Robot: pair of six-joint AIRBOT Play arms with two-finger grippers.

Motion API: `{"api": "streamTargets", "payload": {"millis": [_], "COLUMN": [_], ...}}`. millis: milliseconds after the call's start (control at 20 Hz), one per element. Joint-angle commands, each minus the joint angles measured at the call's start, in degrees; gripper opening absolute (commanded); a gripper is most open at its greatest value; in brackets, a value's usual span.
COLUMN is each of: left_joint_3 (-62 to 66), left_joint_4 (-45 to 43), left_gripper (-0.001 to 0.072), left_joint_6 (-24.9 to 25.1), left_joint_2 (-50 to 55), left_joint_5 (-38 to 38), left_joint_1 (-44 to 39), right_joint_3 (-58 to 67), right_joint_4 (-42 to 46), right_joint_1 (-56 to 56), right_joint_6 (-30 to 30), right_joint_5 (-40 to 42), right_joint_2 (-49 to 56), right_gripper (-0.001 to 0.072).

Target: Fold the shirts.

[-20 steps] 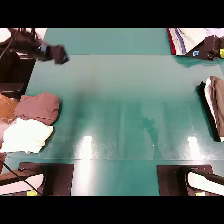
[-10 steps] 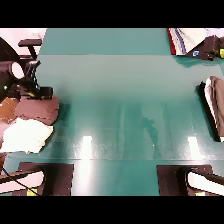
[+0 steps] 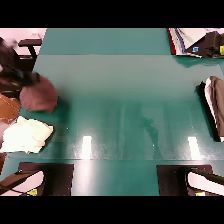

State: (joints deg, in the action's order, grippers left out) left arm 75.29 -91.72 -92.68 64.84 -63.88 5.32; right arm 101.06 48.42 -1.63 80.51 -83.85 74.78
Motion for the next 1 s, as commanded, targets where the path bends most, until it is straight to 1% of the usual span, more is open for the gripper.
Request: {"api": "streamTargets", "payload": {"millis": [0,100,200,350,450,600,650,700,750,800,850,900,950], "left_joint_3": [13.3,22.1,28.0,28.7,28.7,28.7,28.7,28.7,28.7,28.7,28.7,28.7,28.7], "left_joint_4": [2.4,2.3,2.1,1.2,-0.6,-0.4,0.9,4.1,8.5,14.2,20.0,24.2,26.3], "left_gripper": [0.0022,0.0022,0.0022,0.0021,0.0021,0.0023,0.0025,0.0026,0.0027,0.0049,0.0307,0.0492,0.0498], "left_joint_6": [2.9,4.7,5.0,5.3,5.3,5.7,5.7,5.8,7.1,9.7,11.6,11.9,12.4], "left_joint_2": [-8.7,-10.3,-10.2,-8.6,-4.4,4.6,7.6,10.8,13.6,16.2,18.3,19.8,20.7], "left_joint_5": [-1.2,-4.9,-7.3,-7.4,-10.9,-17.8,-19.0,-19.0,-17.8,-15.8,-13.1,-10.2,-7.2], "left_joint_1": [-1.0,-5.1,-11.4,-20.5,-27.1,-35.5,-37.8,-40.0,-41.5,-42.8,-43.6,-43.8,-43.6], "right_joint_3": [0.0,0.0,0.0,0.0,0.0,0.0,0.0,0.0,0.0,0.0,0.0,0.0,0.0], "right_joint_4": [-8.1,-11.4,-11.3,-10.9,-10.9,-10.9,-10.9,-10.8,-10.8,-10.9,-10.8,-10.8,-10.8], "right_joint_1": [0.0,0.0,0.0,0.8,2.1,5.6,6.6,7.7,8.9,9.9,10.9,11.7,12.4], "right_joint_6": [0.0,0.0,0.0,0.0,0.0,0.0,0.0,0.0,0.0,0.0,0.0,0.0,0.0], "right_joint_5": [2.1,4.9,7.7,11.3,12.3,12.3,12.3,12.2,12.1,12.0,11.7,11.4,11.1], "right_joint_2": [0.0,-0.1,-0.9,-3.2,-5.0,-7.8,-8.7,-9.6,-10.5,-11.2,-11.8,-12.4,-12.8], "right_gripper": [0.0016,0.0016,0.0016,0.0016,0.0016,0.0016,0.0016,0.0016,0.0016,0.0016,0.0016,0.0016,0.0016]}}
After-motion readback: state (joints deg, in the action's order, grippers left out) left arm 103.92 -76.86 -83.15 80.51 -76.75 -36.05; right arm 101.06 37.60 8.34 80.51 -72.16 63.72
